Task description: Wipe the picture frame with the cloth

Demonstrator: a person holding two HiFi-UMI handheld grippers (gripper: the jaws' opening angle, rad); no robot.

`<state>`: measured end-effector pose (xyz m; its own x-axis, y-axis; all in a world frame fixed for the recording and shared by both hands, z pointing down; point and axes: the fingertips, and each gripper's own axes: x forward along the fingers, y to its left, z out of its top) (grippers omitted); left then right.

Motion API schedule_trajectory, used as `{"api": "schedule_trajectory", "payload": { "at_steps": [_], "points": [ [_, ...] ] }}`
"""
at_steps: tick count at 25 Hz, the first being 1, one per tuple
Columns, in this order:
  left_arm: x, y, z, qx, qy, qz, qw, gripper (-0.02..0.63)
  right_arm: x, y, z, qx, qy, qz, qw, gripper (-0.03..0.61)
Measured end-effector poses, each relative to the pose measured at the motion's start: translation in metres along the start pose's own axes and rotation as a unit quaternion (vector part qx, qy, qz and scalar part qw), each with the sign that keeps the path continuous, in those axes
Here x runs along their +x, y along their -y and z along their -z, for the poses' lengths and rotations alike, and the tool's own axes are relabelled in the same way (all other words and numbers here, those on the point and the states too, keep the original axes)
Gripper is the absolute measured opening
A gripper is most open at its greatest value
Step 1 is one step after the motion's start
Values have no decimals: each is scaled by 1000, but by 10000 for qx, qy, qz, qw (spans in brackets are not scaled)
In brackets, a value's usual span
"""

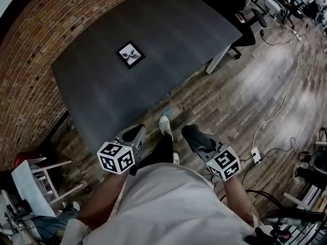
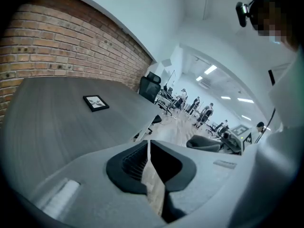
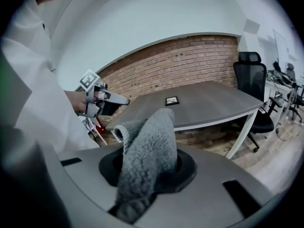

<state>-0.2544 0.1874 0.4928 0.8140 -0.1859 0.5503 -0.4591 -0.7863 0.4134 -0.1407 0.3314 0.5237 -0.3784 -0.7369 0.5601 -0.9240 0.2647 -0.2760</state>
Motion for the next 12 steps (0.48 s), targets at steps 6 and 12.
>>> {"api": "schedule_trajectory", "payload": {
  "at_steps": [6,12],
  "points": [
    [83,-97,-81,-711,87,-400,9966,116,21,70,-80,-276,-172,134,9994,81],
    [146,-226,-142,-1453,515,-1514,9764,138,59,145,-138,-394,-172,258,9987,81]
  ]
}}
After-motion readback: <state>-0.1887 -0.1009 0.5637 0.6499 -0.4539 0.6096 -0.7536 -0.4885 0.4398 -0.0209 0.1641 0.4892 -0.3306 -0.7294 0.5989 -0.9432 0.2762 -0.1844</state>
